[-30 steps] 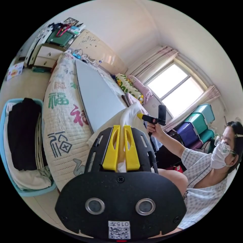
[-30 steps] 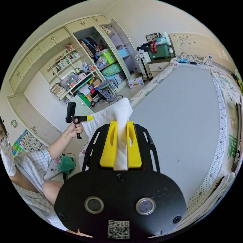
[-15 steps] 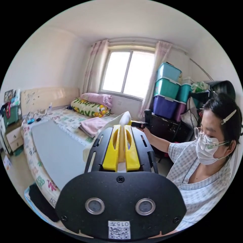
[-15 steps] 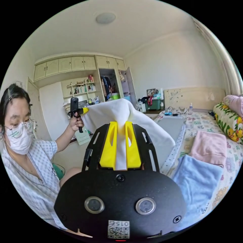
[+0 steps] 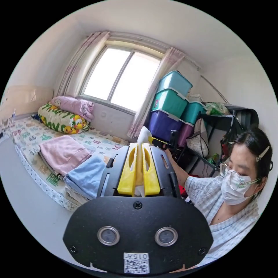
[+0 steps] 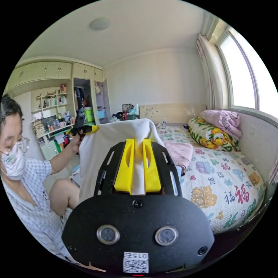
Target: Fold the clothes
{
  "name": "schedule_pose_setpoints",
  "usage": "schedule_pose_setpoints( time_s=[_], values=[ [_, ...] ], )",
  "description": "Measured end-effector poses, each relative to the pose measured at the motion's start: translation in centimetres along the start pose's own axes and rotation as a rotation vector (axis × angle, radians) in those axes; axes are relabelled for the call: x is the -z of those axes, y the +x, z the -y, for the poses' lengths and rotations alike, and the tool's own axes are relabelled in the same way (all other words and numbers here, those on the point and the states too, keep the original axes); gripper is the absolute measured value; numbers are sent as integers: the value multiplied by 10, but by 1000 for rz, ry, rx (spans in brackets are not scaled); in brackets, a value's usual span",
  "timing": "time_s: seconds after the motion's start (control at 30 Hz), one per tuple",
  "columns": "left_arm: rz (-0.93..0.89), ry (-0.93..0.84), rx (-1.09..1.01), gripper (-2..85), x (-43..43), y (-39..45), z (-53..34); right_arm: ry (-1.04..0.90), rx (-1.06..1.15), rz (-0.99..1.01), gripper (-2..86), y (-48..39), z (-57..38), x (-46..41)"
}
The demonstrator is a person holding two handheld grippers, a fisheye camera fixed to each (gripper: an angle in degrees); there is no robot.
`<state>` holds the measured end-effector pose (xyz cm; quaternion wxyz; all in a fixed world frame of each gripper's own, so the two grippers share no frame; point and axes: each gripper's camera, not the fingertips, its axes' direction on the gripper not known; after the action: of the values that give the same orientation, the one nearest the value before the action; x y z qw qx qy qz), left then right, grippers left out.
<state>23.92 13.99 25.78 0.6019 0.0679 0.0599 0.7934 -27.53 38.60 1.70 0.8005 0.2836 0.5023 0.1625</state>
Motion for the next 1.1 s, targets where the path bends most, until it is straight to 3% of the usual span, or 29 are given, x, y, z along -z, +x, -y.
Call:
schedule_pose_setpoints(
  time_s=[0.1, 0.17, 0.27, 0.37, 0.73, 0.87, 0.93, 1.1],
  values=[
    [124, -19, 120, 4, -48, -94, -14, -129, -108, -73, 58, 37, -34, -101],
    [327, -77, 236, 5, -94, -179, -35, -250, -224, -143, 63, 68, -69, -197],
    [352, -127, 455, 6, -130, -265, -76, -314, -403, -183, 56, 96, -138, -283],
    [353, -64, 472, 7, -134, -305, -111, -129, -445, -137, 36, 90, -191, -287],
    [90, -14, 492, 14, -136, -405, -129, 26, -480, 116, 11, 66, -293, -307],
    [368, 207, 426, 31, -85, -400, -109, 50, -441, 74, 10, 32, -315, -314],
    [481, 178, 414, 55, -80, -406, -93, 50, -424, 52, 10, 16, -321, -319],
    [388, 49, 466, 106, -117, -452, -62, 55, -393, 15, 11, -19, -337, -331]
  ],
)
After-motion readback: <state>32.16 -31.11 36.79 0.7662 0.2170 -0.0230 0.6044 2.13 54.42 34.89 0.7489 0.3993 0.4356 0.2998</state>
